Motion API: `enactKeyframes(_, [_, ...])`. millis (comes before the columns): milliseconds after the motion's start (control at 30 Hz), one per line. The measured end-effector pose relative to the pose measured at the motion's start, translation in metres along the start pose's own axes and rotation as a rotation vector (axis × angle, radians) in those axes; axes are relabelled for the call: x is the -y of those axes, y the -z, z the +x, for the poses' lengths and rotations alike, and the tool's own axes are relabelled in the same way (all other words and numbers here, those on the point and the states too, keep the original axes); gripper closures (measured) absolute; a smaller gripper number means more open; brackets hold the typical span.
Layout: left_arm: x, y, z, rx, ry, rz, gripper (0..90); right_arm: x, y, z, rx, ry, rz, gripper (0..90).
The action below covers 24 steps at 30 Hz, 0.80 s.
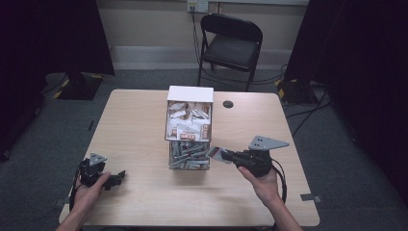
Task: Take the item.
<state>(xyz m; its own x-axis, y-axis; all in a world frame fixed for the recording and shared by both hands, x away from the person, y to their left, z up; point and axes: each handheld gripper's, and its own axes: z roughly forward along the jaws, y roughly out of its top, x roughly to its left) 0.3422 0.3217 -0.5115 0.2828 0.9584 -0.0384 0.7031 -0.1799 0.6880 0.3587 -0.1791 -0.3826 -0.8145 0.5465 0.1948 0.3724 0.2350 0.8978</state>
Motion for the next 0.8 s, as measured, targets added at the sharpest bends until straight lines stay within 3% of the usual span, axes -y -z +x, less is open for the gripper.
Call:
enactKeyframes(533, [0.0,0.0,0.0,0.0,-0.001,0.001,0.0,0.002,0.009,-0.026,0.073,-0.043,0.001,88.9])
enactKeyframes(800, [0.0,0.0,0.0,0.0,0.0,0.0,0.0,0.008,0.003,-0.04,0.11,-0.065,0.022,88.9])
